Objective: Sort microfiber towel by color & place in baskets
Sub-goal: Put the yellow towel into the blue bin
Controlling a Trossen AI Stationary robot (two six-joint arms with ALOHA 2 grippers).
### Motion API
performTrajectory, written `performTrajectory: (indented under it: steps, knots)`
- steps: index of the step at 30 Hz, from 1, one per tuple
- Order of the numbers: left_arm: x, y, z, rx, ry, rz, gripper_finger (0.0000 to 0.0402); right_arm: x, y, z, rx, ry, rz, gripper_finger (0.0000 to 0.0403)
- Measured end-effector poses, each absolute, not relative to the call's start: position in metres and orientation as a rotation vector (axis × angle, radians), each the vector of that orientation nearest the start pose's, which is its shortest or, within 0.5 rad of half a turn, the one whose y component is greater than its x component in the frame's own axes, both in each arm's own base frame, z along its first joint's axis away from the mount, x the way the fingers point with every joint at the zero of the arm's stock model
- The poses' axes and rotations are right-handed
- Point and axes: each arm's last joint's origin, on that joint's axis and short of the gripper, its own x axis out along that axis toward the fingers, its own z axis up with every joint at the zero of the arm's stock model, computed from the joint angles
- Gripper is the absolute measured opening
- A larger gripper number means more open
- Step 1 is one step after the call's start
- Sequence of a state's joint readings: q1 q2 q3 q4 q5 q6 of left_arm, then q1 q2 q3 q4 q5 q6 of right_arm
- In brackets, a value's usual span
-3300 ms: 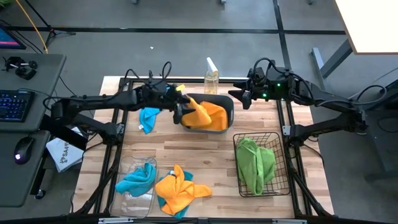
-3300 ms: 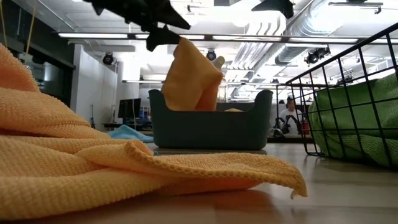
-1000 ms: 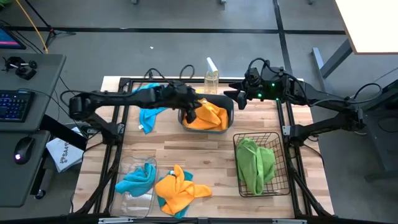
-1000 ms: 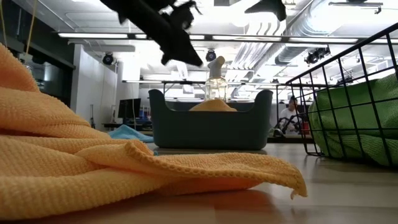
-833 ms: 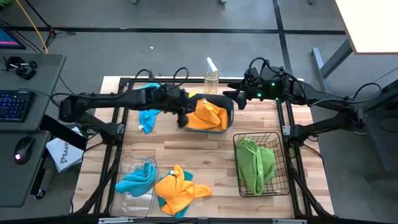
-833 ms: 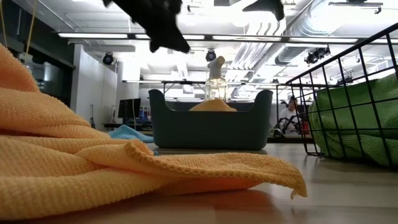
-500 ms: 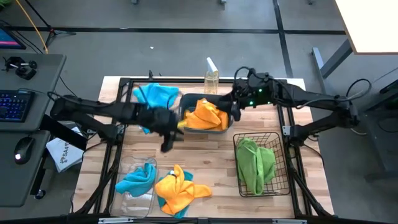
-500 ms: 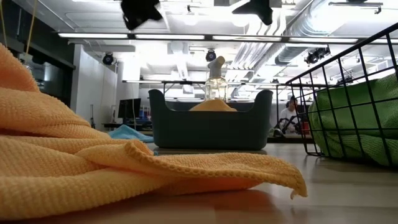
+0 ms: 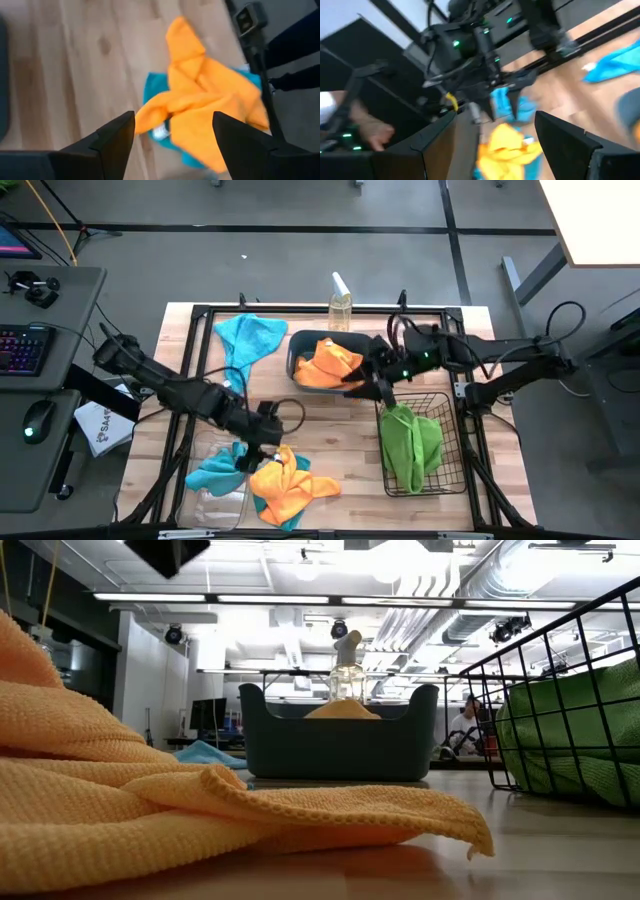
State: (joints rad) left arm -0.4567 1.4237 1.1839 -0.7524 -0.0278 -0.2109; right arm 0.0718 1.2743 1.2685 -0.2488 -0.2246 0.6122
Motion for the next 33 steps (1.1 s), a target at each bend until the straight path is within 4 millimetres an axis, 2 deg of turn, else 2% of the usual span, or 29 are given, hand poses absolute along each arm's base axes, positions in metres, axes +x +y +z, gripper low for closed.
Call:
performTrajectory:
  steps: [6,11,14,19,26,28,30,33]
  knots:
    - [0.26,-0.161,0.274,0.126,0.941,-0.393,0.0257,0.275,0.063,0.39,0.701,0.344,0.173,0.0264]
    - [0.269,-0.194,0.248,0.21,0.925,-0.517,0.0257,0.269,0.083,0.39,0.707,0.323,0.116,0.0264]
    - [0.275,-0.207,0.228,0.231,0.954,-0.54,0.0257,0.267,0.09,0.39,0.69,0.3,0.071,0.0264]
    - [0.283,-0.21,0.203,0.147,1.054,-0.454,0.0257,0.265,0.095,0.39,0.683,0.297,0.064,0.0264]
    - [0.285,-0.207,0.187,0.129,1.145,-0.41,0.0252,0.265,0.095,0.39,0.646,0.296,0.07,0.0264]
    - [0.283,-0.207,0.186,0.102,1.178,-0.401,0.0234,0.265,0.095,0.39,0.639,0.297,0.075,0.0264]
    - [0.283,-0.204,0.185,0.089,1.204,-0.377,0.0195,0.265,0.095,0.39,0.63,0.299,0.082,0.0264]
    - [0.285,-0.198,0.188,0.054,1.217,-0.38,0.0091,0.265,0.095,0.39,0.622,0.299,0.085,0.0264]
